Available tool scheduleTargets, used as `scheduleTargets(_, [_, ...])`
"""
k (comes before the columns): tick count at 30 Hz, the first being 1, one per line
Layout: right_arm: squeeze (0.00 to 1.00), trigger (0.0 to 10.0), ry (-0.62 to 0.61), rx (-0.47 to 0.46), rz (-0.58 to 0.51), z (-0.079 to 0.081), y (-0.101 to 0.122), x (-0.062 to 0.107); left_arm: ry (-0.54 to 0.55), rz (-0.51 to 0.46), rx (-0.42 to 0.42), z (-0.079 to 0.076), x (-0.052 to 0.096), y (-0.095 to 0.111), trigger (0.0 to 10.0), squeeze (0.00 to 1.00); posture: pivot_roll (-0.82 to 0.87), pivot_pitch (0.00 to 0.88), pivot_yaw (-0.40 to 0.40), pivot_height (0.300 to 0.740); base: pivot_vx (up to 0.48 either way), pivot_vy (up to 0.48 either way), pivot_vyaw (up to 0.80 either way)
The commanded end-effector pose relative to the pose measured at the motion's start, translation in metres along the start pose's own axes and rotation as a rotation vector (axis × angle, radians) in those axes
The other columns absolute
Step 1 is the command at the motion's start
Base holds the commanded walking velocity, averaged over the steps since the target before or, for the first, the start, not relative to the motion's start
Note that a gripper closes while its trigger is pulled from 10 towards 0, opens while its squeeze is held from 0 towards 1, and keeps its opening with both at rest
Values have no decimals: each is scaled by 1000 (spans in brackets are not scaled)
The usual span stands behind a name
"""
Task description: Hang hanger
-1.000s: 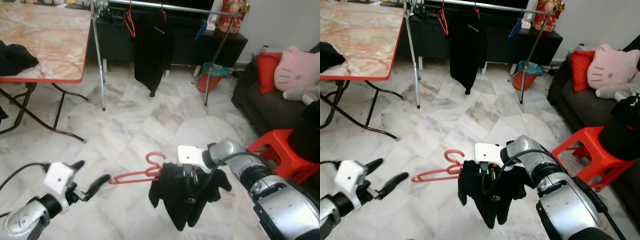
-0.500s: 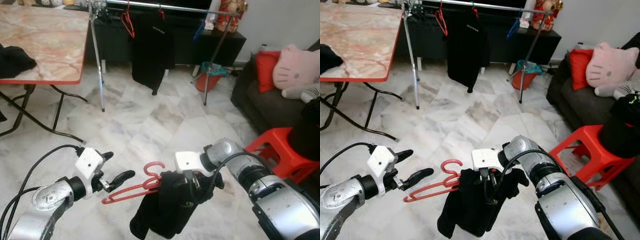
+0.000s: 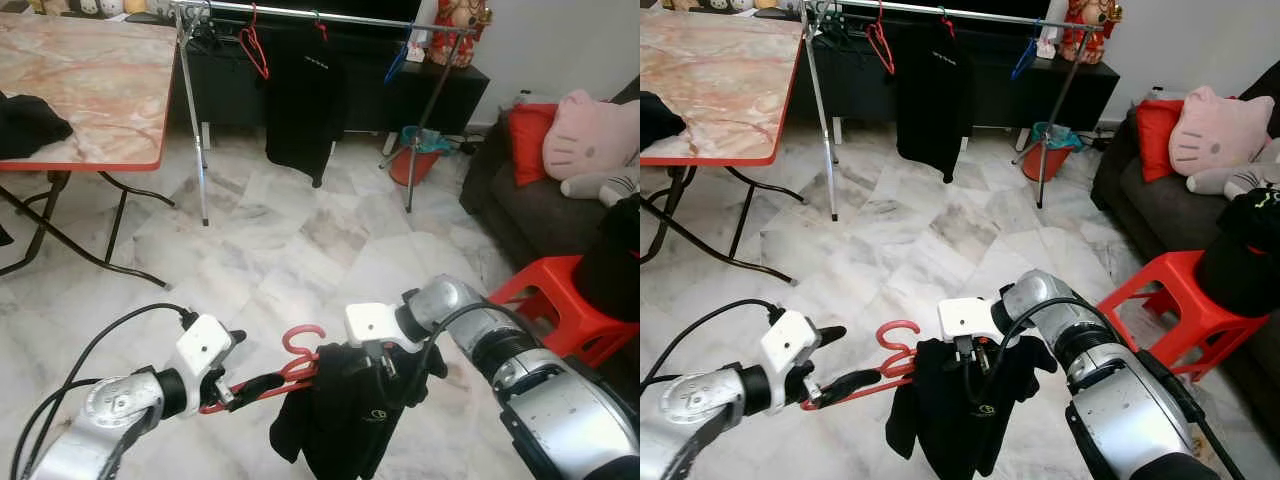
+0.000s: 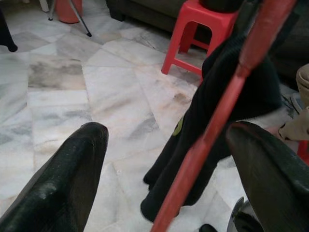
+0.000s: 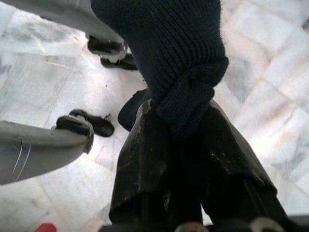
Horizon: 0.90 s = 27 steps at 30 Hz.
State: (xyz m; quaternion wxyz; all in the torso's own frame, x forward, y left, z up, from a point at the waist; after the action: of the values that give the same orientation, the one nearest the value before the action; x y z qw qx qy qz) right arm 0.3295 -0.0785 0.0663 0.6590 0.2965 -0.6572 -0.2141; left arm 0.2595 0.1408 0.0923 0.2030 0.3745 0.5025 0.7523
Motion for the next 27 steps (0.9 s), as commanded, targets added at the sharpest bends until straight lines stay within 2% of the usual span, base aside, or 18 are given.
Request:
scheduleTargets(1, [0,10000,-9,55,-14,-6,11,9,-1,-2,-11,-2,-6,2,10000,0,185,0,-181,740,0,0,0])
scheduleTargets(8, [0,10000,-2,76,-15,-7,15,9,-67,-4,2,-16,-12,2,10000,0,182,0,-177,740,0,0,0])
scheduleTargets(10, [0,10000,-5,80,-14,-8,16,9,-91,9,-3,-19,-13,0,8353,0,179,0,-175,740,0,0,0])
scheduleTargets(14, [0,10000,-9,84,-13,-9,17,11,-128,38,-4,-24,-12,-4,8510,0,179,0,-174,740,0,0,0])
scheduleTargets(17, [0,10000,-12,84,-11,-9,17,10,-140,37,4,-26,-10,-5,9569,0,179,0,-174,740,0,0,0])
scheduleTargets(19, [0,10000,-11,84,-14,-9,18,10,-110,46,1,-21,-10,-6,9176,0,178,0,-174,740,0,0,0])
scheduleTargets(20, [0,10000,-10,85,-15,-9,18,10,-108,49,-6,-20,-10,-6,8431,0,178,0,-174,740,0,0,0])
scheduleTargets(21, [0,10000,-9,86,-15,-9,18,9,-103,52,-8,-20,-10,-7,6431,0,178,0,-174,740,0,0,0])
scheduleTargets(23, [0,10000,-8,86,-15,-9,18,9,-99,55,-9,-19,-10,-7,6431,0,178,0,-174,740,0,0,0])
scheduleTargets(25, [0,10000,-5,90,-21,-9,21,8,-94,58,-2,-18,-11,-8,392,0,177,0,-174,740,0,0,0])
scheduleTargets(27, [0,10000,-4,92,-23,-9,22,8,-97,57,-1,-19,-12,-8,392,0,177,0,-174,740,0,0,0])
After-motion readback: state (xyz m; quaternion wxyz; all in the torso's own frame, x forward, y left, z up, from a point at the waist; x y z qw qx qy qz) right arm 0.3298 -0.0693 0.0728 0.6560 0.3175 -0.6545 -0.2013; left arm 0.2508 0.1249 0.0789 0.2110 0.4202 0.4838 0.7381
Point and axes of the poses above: a point about 5 cm out from each wrist's last joint towards the gripper, its own x axis pointing back from the gripper into the wrist, its own y axis along the axis of the wrist's last joint, z = x × y, the point moved 4 cm from there along -x, pointing out of the wrist towards the gripper, and after that the axes turned 7 degrees about -x, right-handed, at the moved point
